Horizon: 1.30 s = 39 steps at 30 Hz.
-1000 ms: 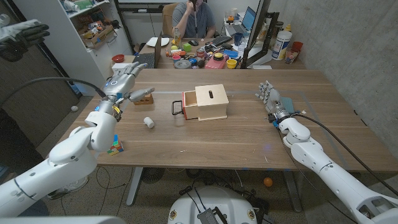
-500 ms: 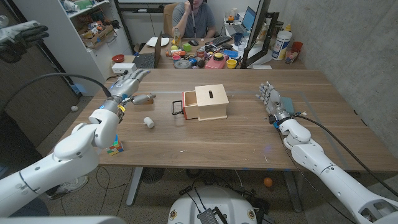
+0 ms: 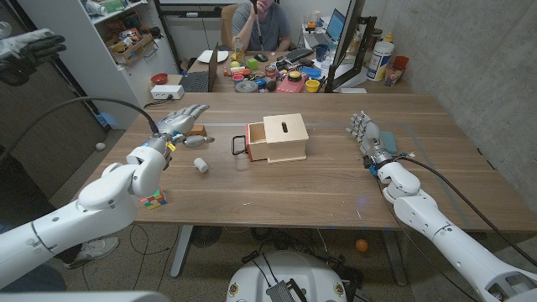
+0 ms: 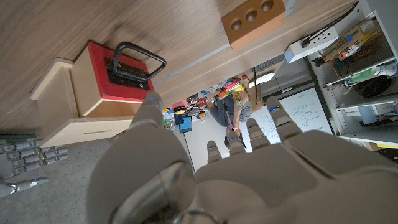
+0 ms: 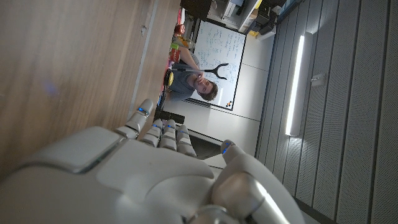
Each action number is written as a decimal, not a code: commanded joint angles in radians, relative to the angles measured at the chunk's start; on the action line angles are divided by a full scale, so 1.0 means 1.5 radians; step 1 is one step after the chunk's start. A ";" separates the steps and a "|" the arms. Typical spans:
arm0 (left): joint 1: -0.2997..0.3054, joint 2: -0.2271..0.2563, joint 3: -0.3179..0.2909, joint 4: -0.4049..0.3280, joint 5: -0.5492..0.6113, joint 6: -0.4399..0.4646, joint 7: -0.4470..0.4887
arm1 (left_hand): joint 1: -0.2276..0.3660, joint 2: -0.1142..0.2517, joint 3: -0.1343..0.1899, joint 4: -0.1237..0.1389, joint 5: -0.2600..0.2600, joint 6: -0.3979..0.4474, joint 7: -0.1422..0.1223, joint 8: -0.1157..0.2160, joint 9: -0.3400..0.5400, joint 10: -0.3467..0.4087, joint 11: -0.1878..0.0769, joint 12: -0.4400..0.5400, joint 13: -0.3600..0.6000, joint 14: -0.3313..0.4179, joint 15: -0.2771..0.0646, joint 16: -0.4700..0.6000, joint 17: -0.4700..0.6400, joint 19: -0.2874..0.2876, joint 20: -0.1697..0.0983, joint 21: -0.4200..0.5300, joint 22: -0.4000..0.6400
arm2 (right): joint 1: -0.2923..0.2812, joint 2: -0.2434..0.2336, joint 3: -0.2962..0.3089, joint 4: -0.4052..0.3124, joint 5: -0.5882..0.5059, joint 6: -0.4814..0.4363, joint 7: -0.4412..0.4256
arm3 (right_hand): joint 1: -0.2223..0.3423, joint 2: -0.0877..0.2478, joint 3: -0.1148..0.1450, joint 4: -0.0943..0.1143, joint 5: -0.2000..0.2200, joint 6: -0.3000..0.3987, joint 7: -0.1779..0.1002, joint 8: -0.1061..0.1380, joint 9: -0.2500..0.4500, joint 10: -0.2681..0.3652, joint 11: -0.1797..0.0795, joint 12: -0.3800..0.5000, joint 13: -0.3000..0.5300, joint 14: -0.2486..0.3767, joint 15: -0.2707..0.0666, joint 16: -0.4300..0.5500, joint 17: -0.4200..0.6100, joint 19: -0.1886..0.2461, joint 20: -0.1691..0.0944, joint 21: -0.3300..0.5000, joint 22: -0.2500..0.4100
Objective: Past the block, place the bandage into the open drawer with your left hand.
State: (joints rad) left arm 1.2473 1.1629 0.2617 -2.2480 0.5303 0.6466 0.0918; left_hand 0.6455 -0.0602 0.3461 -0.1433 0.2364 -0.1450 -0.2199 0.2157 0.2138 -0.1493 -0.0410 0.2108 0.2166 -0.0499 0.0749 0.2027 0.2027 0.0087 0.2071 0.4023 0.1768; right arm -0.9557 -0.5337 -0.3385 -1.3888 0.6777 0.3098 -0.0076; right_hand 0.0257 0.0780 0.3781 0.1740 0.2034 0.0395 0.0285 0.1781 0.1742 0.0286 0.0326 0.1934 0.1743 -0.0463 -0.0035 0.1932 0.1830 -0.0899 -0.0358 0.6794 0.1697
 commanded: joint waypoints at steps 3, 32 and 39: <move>-0.041 0.041 0.051 -0.014 -0.021 0.035 -0.065 | 0.007 -0.005 -0.003 0.002 0.000 -0.011 0.000 -0.003 0.003 -0.011 0.005 -0.001 0.003 0.000 0.000 0.000 0.001 0.010 0.002 -0.002 0.002 | -0.003 0.004 0.001 0.004 0.001 0.007 -0.001 | -0.005 0.058 -0.002 0.001 0.005 0.006 0.001 0.006 0.003 0.006 0.004 0.006 0.003 0.001 0.004 0.003 0.001 0.006 -0.021 -0.001 0.002; -0.120 0.065 0.154 0.012 -0.017 0.085 -0.142 | 0.019 -0.004 -0.003 0.001 0.002 -0.022 -0.001 -0.003 0.004 -0.019 0.008 0.000 0.004 -0.013 0.000 -0.004 0.001 0.010 0.004 -0.010 0.002 | -0.018 0.002 0.008 -0.007 0.005 0.010 -0.008 | -0.005 0.056 -0.003 0.001 0.006 0.004 0.002 0.005 0.003 0.010 0.002 0.007 0.003 0.010 0.009 0.002 0.000 0.013 -0.018 -0.007 0.003; -0.144 0.051 0.177 0.036 -0.017 0.077 -0.159 | 0.021 -0.003 -0.003 0.001 0.003 -0.022 -0.001 -0.002 0.005 -0.016 0.007 0.002 0.005 -0.011 -0.002 -0.002 0.002 0.011 0.004 -0.012 0.002 | -0.021 0.000 0.008 -0.008 0.004 0.010 -0.010 | -0.005 0.055 -0.003 0.001 0.006 0.002 0.001 0.004 0.003 0.010 0.002 0.007 0.003 0.011 0.008 0.002 0.000 0.015 -0.018 -0.008 0.003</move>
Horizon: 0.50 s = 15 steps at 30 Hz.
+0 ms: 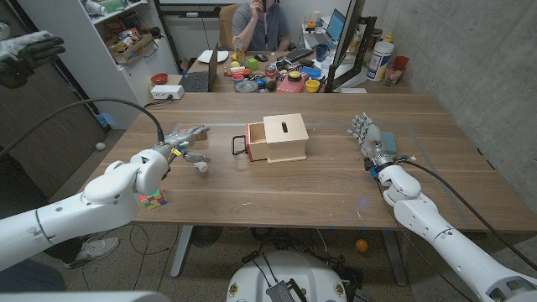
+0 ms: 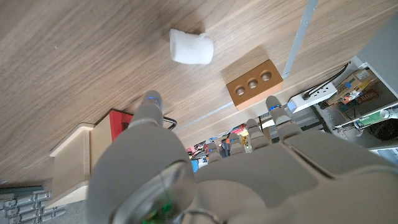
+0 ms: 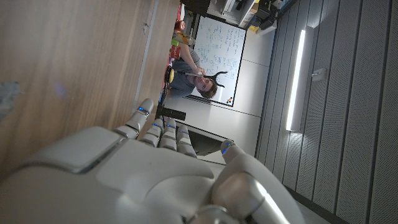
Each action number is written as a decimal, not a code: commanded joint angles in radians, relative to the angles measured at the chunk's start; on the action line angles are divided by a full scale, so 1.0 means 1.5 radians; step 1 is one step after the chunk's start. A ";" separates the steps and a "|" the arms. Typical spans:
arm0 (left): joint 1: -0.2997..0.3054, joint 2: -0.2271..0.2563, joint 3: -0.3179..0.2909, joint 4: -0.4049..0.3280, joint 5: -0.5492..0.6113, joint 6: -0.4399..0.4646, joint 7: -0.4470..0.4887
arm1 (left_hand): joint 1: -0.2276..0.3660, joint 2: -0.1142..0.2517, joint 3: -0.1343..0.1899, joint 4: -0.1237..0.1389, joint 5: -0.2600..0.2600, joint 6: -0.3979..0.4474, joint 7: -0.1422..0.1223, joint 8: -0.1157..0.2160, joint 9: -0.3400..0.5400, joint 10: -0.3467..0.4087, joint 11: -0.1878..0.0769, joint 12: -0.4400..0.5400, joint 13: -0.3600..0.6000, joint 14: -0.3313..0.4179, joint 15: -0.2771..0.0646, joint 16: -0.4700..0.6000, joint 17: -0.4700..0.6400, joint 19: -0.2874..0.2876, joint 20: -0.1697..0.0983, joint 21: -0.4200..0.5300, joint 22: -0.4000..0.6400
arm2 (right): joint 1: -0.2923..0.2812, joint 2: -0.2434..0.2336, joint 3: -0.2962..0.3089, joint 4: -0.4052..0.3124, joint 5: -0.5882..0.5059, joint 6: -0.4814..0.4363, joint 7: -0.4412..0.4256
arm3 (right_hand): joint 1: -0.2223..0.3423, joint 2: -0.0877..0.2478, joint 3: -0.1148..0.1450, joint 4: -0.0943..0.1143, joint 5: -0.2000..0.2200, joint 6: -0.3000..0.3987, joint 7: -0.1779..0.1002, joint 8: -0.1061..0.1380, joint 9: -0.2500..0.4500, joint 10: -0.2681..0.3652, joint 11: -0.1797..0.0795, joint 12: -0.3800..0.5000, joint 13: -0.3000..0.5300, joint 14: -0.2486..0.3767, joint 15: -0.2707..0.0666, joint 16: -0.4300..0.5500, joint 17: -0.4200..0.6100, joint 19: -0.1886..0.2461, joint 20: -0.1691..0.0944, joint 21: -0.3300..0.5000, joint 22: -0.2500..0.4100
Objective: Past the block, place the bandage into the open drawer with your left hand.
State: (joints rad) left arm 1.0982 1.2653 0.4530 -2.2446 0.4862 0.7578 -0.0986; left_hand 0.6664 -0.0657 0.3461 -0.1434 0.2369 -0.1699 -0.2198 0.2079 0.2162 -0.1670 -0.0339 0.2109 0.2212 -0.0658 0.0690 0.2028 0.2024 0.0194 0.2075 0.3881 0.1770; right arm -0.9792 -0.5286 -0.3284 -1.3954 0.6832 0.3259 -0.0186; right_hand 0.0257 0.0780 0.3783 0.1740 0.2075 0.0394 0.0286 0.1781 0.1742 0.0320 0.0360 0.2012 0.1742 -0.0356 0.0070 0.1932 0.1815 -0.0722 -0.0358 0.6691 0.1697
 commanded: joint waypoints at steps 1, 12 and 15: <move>-0.049 -0.019 0.054 0.036 0.014 0.002 -0.037 | 0.007 0.001 -0.003 0.001 0.002 -0.005 -0.001 0.003 0.003 -0.004 0.003 0.002 0.002 0.000 0.002 -0.002 0.002 0.004 0.003 -0.002 0.002 | -0.006 -0.003 0.002 -0.004 0.000 0.000 -0.003 | -0.005 0.055 -0.003 0.001 0.003 0.002 0.001 0.004 0.003 0.008 -0.001 0.001 0.003 0.004 0.001 0.002 0.001 0.003 -0.018 -0.002 0.003; -0.084 -0.034 0.087 0.050 0.037 -0.006 -0.078 | 0.011 0.004 -0.002 0.002 0.003 -0.002 0.000 0.006 0.004 0.000 0.002 0.004 0.002 -0.001 0.001 -0.002 0.002 0.009 0.002 -0.003 0.002 | -0.006 -0.001 0.003 0.003 0.003 0.005 0.001 | -0.005 0.054 -0.004 0.001 0.003 0.002 0.002 0.004 0.003 0.008 0.000 0.001 0.003 0.004 0.001 0.001 0.001 0.005 -0.018 -0.004 0.003; -0.090 -0.034 0.092 0.049 0.041 -0.006 -0.092 | 0.012 0.004 -0.002 0.002 0.003 -0.001 0.000 0.007 0.005 0.001 0.003 0.005 0.002 -0.001 0.001 -0.002 0.002 0.010 0.002 -0.003 0.002 | -0.006 0.000 0.004 0.007 0.003 0.007 0.001 | -0.005 0.054 -0.004 0.001 0.003 0.002 0.001 0.004 0.003 0.008 -0.001 0.001 0.003 0.004 0.001 0.001 0.001 0.005 -0.017 -0.005 0.003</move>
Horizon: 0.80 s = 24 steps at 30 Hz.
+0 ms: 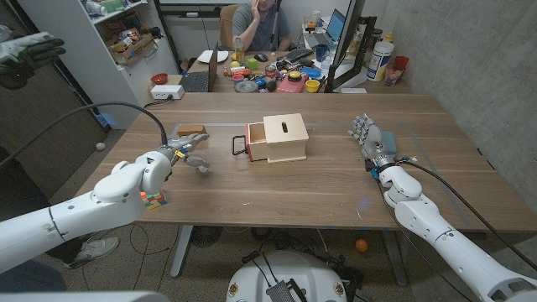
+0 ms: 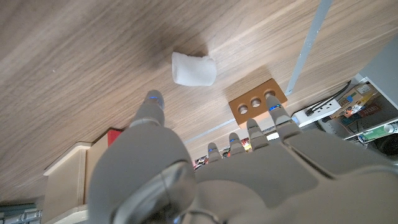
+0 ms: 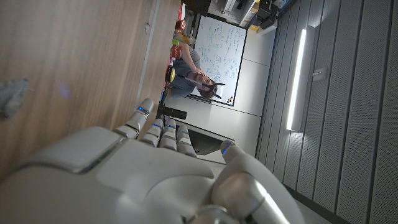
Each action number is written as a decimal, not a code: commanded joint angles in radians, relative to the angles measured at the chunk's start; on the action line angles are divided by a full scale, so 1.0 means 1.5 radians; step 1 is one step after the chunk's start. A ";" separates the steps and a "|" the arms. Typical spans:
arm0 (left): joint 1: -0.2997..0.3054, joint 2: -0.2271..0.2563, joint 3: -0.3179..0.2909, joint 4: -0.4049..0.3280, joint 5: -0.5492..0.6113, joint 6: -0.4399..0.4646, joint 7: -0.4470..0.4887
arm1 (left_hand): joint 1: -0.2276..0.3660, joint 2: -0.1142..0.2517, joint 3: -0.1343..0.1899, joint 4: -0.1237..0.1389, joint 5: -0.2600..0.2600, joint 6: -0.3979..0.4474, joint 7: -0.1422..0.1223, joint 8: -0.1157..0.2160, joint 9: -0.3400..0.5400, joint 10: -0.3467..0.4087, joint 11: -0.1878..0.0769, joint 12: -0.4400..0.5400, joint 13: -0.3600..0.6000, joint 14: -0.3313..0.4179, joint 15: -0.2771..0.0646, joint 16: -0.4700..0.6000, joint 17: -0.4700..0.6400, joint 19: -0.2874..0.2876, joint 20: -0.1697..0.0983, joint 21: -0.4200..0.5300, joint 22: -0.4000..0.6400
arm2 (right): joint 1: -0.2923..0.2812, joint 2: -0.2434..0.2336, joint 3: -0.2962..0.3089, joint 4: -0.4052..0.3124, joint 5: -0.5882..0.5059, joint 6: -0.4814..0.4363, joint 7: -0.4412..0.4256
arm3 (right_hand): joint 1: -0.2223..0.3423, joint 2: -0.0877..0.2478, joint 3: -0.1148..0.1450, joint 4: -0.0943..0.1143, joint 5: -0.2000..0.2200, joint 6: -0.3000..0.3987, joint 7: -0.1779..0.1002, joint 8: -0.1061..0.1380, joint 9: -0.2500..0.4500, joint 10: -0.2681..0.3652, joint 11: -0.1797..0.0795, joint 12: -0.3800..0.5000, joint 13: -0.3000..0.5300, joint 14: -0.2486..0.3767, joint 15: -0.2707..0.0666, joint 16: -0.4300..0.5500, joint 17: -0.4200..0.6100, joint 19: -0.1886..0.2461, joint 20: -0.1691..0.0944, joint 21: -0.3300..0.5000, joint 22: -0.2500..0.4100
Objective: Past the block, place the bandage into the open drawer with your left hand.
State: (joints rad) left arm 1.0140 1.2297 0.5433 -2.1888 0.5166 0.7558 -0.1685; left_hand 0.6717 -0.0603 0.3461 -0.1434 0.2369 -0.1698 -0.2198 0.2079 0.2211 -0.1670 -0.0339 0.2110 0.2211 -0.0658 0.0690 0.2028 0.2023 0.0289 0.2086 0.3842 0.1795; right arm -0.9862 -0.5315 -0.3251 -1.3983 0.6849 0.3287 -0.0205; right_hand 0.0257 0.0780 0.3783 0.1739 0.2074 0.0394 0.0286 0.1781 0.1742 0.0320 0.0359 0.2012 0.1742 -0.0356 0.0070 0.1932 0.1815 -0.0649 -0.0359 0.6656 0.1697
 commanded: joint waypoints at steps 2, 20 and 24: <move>-0.040 -0.011 0.035 0.013 0.023 -0.005 -0.057 | 0.009 0.001 -0.002 0.002 0.004 -0.001 0.000 0.007 0.002 0.001 0.003 0.005 0.002 -0.001 0.000 -0.002 0.002 0.004 0.001 -0.001 0.001 | 0.000 0.003 0.001 0.011 0.003 0.006 0.004 | -0.005 0.054 -0.004 0.001 0.003 0.001 0.002 0.004 0.003 0.008 0.000 0.001 0.003 0.004 0.001 0.001 0.001 0.000 -0.017 -0.003 0.003; -0.067 -0.013 0.057 0.020 0.037 -0.012 -0.145 | 0.020 0.006 0.001 0.001 0.005 0.008 0.000 0.013 0.004 0.010 0.006 0.010 0.004 0.005 -0.002 0.001 0.003 0.016 0.001 -0.001 0.001 | 0.007 0.011 0.000 0.025 0.004 0.009 0.005 | -0.006 0.053 -0.005 0.001 0.004 0.000 0.001 0.004 0.003 0.010 -0.001 0.001 0.003 0.007 0.000 0.000 0.001 0.004 -0.017 -0.007 0.003; -0.067 -0.011 0.058 0.016 0.040 -0.011 -0.156 | 0.025 0.008 0.002 0.001 0.006 0.013 0.000 0.016 0.004 0.017 0.006 0.014 0.004 0.012 -0.003 0.003 0.003 0.024 -0.001 0.000 0.002 | 0.007 0.011 0.000 0.026 0.004 0.009 0.005 | -0.006 0.053 -0.005 0.001 0.004 0.000 0.001 0.004 0.003 0.010 0.000 0.001 0.003 0.008 0.000 0.000 0.001 0.005 -0.017 -0.007 0.003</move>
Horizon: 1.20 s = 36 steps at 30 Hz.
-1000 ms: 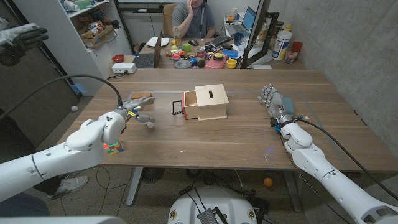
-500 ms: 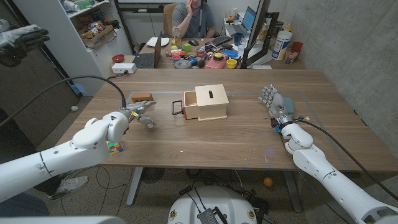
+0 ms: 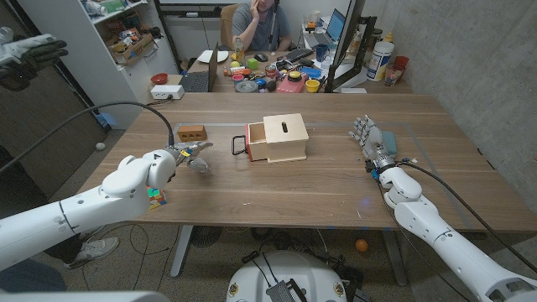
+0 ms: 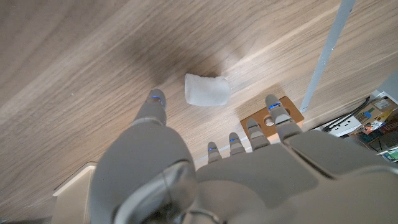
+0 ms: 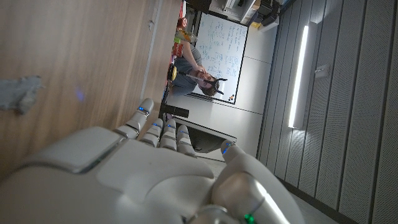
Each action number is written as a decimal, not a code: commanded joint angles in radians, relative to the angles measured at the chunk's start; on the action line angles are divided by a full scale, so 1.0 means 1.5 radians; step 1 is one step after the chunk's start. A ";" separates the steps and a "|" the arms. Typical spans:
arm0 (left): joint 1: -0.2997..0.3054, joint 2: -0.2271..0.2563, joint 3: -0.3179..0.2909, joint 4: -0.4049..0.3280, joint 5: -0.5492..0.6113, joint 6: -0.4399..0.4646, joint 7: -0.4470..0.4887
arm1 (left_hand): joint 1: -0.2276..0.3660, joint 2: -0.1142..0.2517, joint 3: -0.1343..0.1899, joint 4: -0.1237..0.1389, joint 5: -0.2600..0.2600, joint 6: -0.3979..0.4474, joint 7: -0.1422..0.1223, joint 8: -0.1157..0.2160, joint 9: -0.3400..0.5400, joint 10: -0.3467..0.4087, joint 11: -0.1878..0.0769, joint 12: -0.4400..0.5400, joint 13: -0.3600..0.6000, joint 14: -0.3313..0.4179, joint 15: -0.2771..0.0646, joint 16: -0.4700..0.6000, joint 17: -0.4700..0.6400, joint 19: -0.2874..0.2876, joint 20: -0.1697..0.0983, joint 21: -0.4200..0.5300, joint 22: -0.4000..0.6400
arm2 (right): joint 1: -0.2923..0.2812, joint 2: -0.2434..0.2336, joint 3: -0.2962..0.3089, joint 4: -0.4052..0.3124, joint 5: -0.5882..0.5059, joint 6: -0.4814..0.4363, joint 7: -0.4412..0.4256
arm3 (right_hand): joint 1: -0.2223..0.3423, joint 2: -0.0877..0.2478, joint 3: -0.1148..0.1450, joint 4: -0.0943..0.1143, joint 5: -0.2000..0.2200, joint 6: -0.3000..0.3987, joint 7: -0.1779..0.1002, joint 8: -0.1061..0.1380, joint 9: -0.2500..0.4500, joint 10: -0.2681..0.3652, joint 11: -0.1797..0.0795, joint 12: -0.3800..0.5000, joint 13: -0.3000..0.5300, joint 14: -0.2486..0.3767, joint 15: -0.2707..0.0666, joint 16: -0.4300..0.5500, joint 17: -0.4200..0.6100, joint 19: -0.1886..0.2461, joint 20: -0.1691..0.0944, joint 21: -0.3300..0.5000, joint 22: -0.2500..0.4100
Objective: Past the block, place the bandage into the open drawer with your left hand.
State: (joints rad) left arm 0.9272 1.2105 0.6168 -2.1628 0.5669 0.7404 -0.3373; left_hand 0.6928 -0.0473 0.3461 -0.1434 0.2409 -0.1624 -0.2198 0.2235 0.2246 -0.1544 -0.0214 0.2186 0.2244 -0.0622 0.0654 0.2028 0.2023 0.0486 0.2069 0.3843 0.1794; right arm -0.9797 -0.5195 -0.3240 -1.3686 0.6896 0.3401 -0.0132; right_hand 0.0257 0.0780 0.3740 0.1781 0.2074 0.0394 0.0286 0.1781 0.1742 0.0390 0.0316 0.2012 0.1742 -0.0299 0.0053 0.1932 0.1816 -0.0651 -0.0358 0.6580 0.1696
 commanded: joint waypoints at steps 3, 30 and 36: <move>-0.010 0.005 0.011 -0.005 0.009 0.002 -0.055 | 0.023 0.003 0.004 -0.001 0.004 0.022 0.000 0.013 0.004 0.022 -0.005 0.015 0.003 0.019 -0.006 0.006 0.003 0.022 0.001 0.000 0.003 | 0.001 0.004 0.000 0.006 0.002 0.002 -0.001 | -0.006 0.053 -0.002 -0.002 0.004 -0.001 0.001 0.004 0.003 0.006 0.004 0.001 0.003 0.005 0.001 0.000 0.000 0.006 -0.016 -0.002 0.003; 0.057 -0.019 0.006 0.006 0.074 0.036 0.083 | 0.268 0.092 0.046 -0.012 -0.032 0.365 0.081 0.126 -0.014 0.338 -0.064 0.142 0.012 0.402 -0.175 0.089 0.054 0.408 -0.221 0.125 0.005 | -0.012 -0.003 0.003 -0.010 -0.005 0.003 -0.016 | -0.004 0.052 -0.003 -0.003 0.004 0.005 0.001 0.007 0.003 0.015 0.003 0.004 0.003 0.015 0.001 0.001 -0.001 0.017 -0.016 -0.006 0.003; 0.079 -0.040 0.007 0.020 0.108 0.054 0.154 | 0.367 0.113 0.064 -0.016 -0.044 0.557 0.113 0.157 -0.018 0.492 -0.088 0.221 0.034 0.594 -0.198 0.147 0.125 0.492 -0.265 0.188 0.009 | -0.013 -0.002 0.003 -0.011 -0.009 0.005 -0.020 | -0.002 0.051 -0.002 -0.005 0.004 0.008 0.002 0.008 0.003 0.017 0.003 0.004 0.003 0.018 -0.001 0.001 -0.001 0.021 -0.016 -0.007 0.003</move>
State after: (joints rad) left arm 0.9878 1.1939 0.6310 -2.1593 0.6169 0.7593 -0.3555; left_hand 1.1800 0.1150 0.4389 -0.1615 0.1825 0.5555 -0.0619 0.4369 0.1956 0.4799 -0.1342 0.4967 0.2555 0.7107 -0.0621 0.3778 0.3378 0.7376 -0.0706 0.6243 0.1840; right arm -0.9879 -0.5184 -0.3223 -1.3723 0.6860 0.3432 -0.0303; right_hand 0.0257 0.0780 0.3698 0.1739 0.2074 0.0394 0.0286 0.1857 0.1742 0.0555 0.0376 0.2012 0.1742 -0.0086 0.0052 0.1932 0.1770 -0.0399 -0.0323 0.6503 0.1696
